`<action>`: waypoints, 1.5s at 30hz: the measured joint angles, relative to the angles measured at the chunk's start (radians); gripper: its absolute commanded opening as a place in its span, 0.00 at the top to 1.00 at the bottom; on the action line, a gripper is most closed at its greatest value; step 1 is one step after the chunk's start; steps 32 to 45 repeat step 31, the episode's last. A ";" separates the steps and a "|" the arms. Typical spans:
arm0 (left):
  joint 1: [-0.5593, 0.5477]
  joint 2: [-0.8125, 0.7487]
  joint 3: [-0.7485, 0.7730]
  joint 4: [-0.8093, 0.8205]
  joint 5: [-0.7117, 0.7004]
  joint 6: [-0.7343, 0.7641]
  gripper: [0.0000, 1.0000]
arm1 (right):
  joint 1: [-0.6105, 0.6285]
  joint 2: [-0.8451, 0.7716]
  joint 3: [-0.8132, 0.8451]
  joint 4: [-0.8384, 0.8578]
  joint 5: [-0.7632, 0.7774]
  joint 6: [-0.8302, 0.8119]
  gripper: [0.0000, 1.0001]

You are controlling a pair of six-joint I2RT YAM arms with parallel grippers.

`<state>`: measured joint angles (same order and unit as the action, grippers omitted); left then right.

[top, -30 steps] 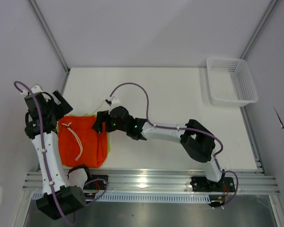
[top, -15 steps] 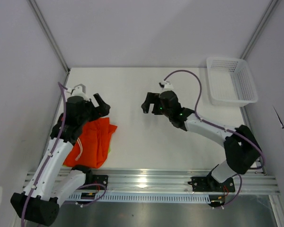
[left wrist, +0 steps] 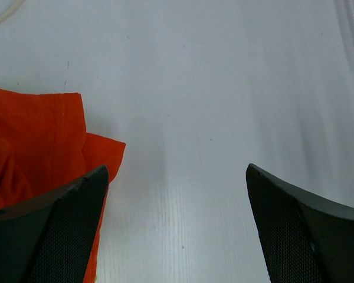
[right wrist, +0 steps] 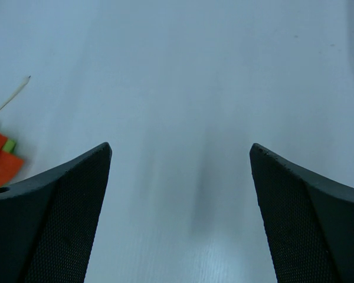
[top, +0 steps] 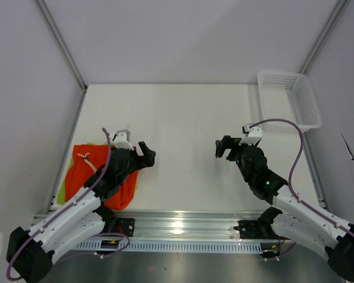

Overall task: Fold and stack the shorts
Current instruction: Neatly place the folded shorts to the corner

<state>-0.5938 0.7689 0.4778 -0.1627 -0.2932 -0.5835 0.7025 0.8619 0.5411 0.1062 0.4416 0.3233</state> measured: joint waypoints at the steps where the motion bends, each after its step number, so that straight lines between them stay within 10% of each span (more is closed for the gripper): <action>1: -0.001 -0.026 -0.027 0.022 0.000 0.002 0.01 | 0.000 -0.027 -0.024 0.003 0.029 -0.003 0.00; 45: -0.005 -0.203 -0.216 0.235 0.069 0.203 0.01 | -0.002 -0.042 -0.209 0.089 0.203 -0.011 0.00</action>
